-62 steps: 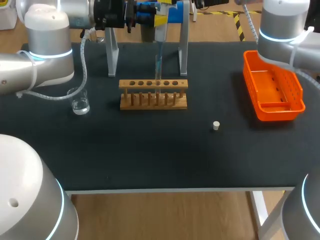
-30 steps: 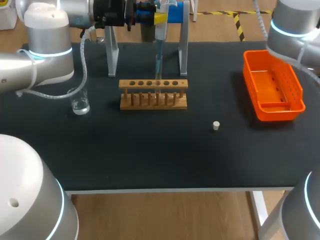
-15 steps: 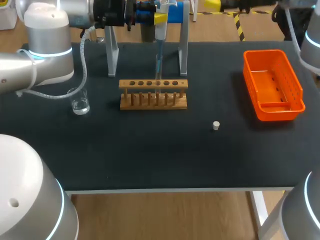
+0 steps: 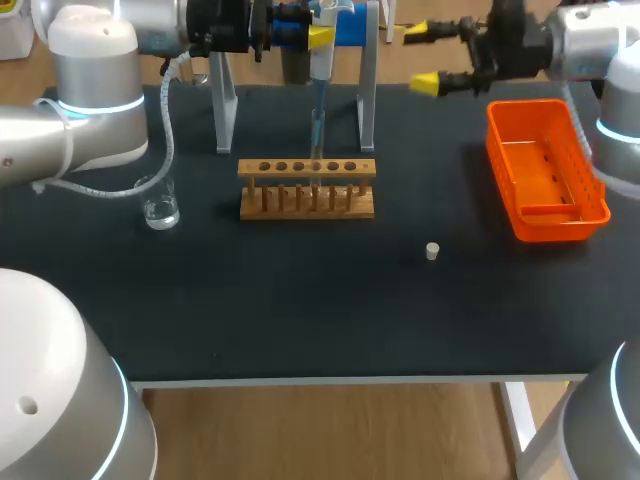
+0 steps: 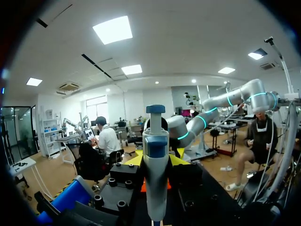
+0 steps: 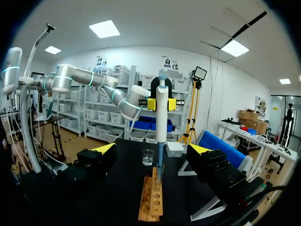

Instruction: Invert the test tube, pick up the pipette, mount the tip to pipette, aspirate from beaker and dispense into the tube, eject the tip, return the pipette, and cap with the stopper.

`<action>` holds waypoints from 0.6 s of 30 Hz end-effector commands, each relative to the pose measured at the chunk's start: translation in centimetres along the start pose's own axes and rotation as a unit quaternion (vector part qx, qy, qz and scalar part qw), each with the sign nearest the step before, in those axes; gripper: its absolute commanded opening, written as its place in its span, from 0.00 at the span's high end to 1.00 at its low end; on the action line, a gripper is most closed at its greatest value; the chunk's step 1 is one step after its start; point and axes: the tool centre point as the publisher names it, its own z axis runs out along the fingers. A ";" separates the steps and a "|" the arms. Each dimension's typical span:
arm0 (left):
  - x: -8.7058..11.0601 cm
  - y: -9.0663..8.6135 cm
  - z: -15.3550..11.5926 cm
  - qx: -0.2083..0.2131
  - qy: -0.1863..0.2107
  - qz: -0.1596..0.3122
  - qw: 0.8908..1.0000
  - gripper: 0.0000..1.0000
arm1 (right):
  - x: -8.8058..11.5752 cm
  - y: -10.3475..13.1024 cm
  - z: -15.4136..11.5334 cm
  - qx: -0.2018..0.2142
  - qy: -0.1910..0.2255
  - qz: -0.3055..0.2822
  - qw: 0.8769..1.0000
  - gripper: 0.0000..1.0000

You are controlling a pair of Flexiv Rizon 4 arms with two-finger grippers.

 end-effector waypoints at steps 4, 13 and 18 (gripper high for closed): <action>-0.1 -0.1 -0.1 -0.001 0.002 0.000 1.000 1.00 | -1.2 -3.9 3.0 -0.007 0.019 0.014 1.000 0.00; -0.1 -0.1 -0.1 -0.001 0.002 0.000 1.000 1.00 | -1.3 -6.5 5.8 0.004 0.040 0.035 0.999 0.00; -0.1 -0.1 -0.1 -0.001 0.002 0.000 1.000 1.00 | -1.3 -7.7 7.1 0.021 0.045 0.042 0.998 0.00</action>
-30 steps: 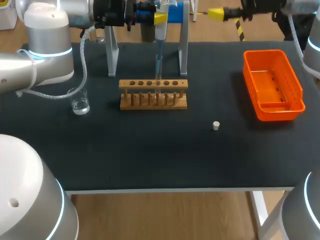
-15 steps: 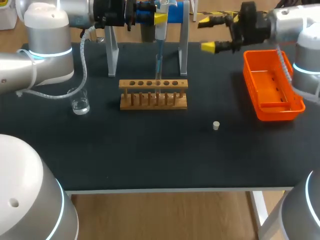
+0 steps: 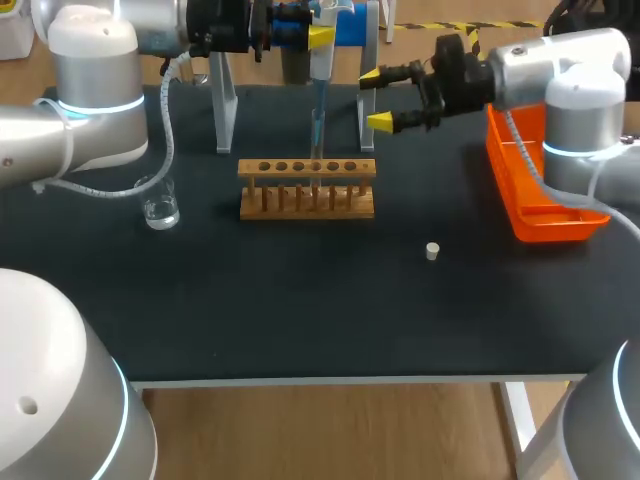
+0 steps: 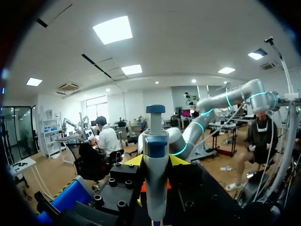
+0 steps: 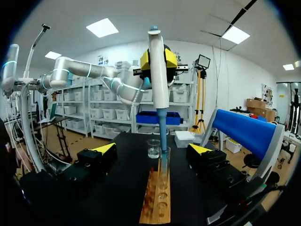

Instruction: Invert the test tube, pick up the pipette, mount the tip to pipette, aspirate from beaker and dispense into the tube, eject the tip, return the pipette, and cap with the stopper.

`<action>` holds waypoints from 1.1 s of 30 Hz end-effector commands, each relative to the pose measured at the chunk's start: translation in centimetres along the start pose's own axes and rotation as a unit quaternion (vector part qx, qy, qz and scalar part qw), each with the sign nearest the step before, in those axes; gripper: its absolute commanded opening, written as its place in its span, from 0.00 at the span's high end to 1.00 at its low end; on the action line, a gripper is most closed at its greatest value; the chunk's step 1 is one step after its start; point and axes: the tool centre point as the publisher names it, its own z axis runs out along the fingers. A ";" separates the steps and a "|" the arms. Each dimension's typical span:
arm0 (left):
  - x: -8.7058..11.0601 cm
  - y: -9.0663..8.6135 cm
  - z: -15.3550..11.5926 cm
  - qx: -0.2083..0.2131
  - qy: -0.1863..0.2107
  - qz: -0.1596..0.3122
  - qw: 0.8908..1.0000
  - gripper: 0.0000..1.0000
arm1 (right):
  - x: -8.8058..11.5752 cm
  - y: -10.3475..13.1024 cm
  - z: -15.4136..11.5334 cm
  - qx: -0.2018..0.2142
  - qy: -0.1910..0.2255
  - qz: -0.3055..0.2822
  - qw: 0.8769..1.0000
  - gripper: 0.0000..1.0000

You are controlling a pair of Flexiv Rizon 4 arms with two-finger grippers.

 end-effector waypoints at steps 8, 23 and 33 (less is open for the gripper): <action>-0.1 -0.1 -0.1 -0.001 0.002 0.000 1.000 1.00 | -1.0 -1.9 2.6 0.016 0.018 0.018 1.000 0.00; -0.1 -0.1 -0.1 -0.001 0.002 0.000 1.000 1.00 | -1.9 -4.0 5.0 0.051 0.003 0.006 0.999 0.00; -0.1 -0.1 -0.1 -0.001 0.002 0.000 1.000 1.00 | -2.3 -4.8 6.4 0.088 -0.010 -0.021 0.996 0.00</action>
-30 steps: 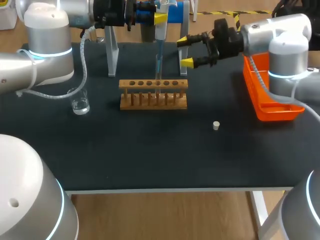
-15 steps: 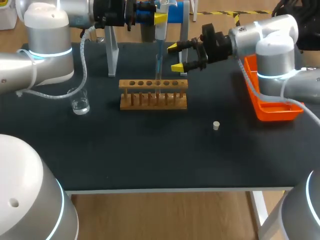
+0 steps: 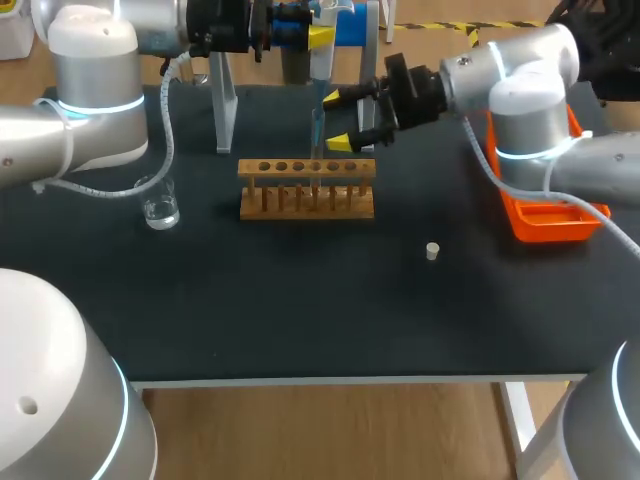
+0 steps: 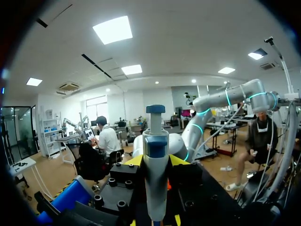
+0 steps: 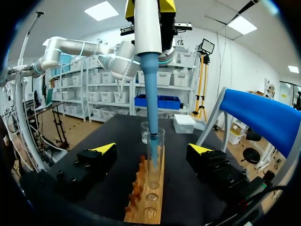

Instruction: Invert the test tube, pick up the pipette, mount the tip to pipette, aspirate from beaker and dispense into the tube, eject the tip, return the pipette, and cap with the stopper.

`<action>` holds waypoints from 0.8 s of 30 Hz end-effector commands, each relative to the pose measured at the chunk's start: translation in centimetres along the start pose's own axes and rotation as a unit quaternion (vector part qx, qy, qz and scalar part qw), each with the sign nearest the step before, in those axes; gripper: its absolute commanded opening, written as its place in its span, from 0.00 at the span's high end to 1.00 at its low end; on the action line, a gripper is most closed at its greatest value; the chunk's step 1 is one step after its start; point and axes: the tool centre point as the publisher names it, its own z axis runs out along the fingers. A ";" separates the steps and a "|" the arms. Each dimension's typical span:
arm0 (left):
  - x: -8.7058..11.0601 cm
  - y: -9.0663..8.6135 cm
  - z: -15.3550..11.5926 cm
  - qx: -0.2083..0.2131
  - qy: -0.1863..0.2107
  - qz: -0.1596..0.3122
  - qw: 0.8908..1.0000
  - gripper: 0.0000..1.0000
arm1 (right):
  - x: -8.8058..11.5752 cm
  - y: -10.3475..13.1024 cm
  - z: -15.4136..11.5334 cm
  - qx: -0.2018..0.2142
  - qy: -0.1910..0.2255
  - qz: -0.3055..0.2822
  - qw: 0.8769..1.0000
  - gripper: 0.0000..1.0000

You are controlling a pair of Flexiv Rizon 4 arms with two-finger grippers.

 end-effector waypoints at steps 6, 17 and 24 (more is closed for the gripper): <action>-0.1 -0.1 -0.1 -0.001 0.002 0.000 1.000 1.00 | -0.1 -0.2 1.5 0.028 -0.017 -0.009 0.999 0.00; -0.1 -0.1 -0.1 -0.001 0.002 0.000 1.000 1.00 | 0.5 -1.1 2.9 0.072 -0.032 -0.016 0.997 0.00; -0.1 -0.1 -0.1 -0.001 0.002 0.000 1.000 1.00 | 0.1 -1.7 3.2 0.095 -0.050 -0.014 0.994 0.00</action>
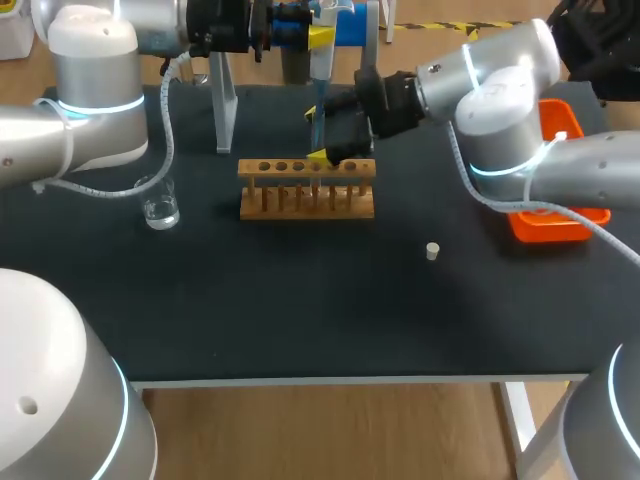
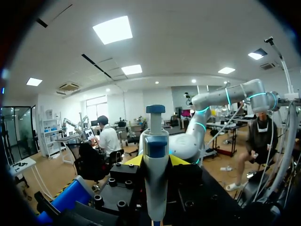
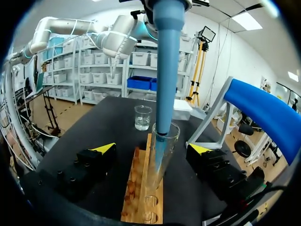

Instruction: Invert the test tube, pick up the pipette, mount the tip to pipette, aspirate from beaker and dispense into the tube, eject the tip, return the pipette, and cap with the stopper.

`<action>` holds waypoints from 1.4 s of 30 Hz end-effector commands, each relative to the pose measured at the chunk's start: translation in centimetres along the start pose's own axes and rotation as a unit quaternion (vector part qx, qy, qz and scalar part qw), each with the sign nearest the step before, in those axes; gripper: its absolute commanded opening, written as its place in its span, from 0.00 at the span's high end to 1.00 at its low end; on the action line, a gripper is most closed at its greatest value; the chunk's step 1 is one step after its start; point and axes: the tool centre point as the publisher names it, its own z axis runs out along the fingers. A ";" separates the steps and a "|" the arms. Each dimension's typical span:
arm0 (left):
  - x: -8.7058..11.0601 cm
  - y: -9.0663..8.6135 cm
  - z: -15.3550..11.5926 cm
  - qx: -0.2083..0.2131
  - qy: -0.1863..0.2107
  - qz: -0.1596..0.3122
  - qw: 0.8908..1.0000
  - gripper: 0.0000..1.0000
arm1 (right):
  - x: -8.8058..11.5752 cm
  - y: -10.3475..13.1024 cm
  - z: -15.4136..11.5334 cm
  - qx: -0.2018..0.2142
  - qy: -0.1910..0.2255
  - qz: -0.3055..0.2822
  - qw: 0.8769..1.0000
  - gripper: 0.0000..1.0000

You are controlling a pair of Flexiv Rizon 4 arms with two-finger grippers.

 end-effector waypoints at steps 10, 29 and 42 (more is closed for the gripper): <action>-0.1 -0.1 -0.1 -0.001 0.002 0.000 1.000 1.00 | -0.5 -0.7 0.7 0.023 -0.016 0.020 0.999 0.00; -0.1 -0.1 -0.1 -0.001 0.002 0.000 1.000 1.00 | -0.9 -1.5 1.7 0.043 -0.031 0.027 0.998 0.00; -0.1 -0.1 -0.1 -0.001 0.002 0.000 1.000 1.00 | -1.2 -1.9 2.0 0.047 -0.035 0.028 0.998 0.00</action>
